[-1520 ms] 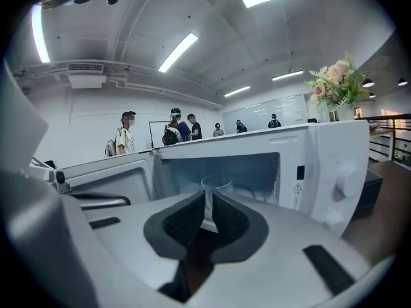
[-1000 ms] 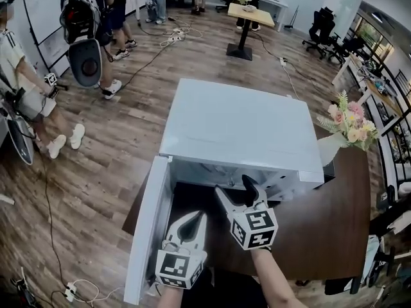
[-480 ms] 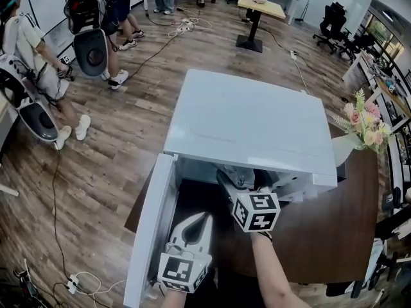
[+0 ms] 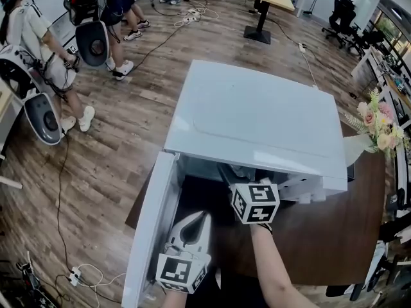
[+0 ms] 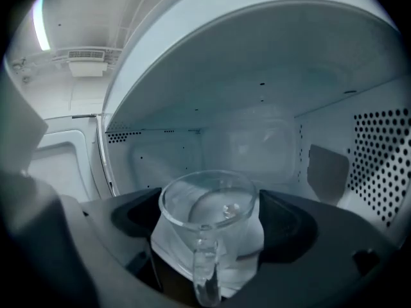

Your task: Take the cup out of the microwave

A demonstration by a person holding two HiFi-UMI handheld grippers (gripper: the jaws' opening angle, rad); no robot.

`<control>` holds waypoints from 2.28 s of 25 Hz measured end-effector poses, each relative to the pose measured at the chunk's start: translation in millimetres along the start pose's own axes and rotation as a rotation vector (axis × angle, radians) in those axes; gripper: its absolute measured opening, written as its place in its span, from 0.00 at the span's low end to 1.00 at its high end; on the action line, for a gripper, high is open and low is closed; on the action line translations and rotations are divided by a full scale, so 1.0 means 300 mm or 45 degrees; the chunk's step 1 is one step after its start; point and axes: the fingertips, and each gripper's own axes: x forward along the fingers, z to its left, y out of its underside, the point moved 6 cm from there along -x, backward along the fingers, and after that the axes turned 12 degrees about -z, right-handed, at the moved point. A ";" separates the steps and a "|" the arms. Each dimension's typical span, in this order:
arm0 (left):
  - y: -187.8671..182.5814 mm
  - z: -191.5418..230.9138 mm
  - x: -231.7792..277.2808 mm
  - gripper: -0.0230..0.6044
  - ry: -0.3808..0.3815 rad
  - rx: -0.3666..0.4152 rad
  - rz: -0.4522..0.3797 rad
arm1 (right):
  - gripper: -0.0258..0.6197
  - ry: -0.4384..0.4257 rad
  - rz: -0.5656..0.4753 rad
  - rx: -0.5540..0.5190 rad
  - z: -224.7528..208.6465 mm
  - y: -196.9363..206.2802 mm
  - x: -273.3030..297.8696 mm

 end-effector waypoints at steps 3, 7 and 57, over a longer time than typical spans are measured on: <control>0.005 0.007 0.005 0.05 -0.011 -0.003 0.006 | 0.69 -0.013 0.010 -0.041 0.002 0.003 0.016; 0.010 0.004 0.008 0.05 -0.013 0.002 0.007 | 0.69 -0.010 0.024 -0.080 -0.004 0.014 0.018; 0.032 -0.146 -0.024 0.05 0.262 0.063 0.078 | 0.65 0.044 -0.007 -0.087 0.008 -0.075 -0.444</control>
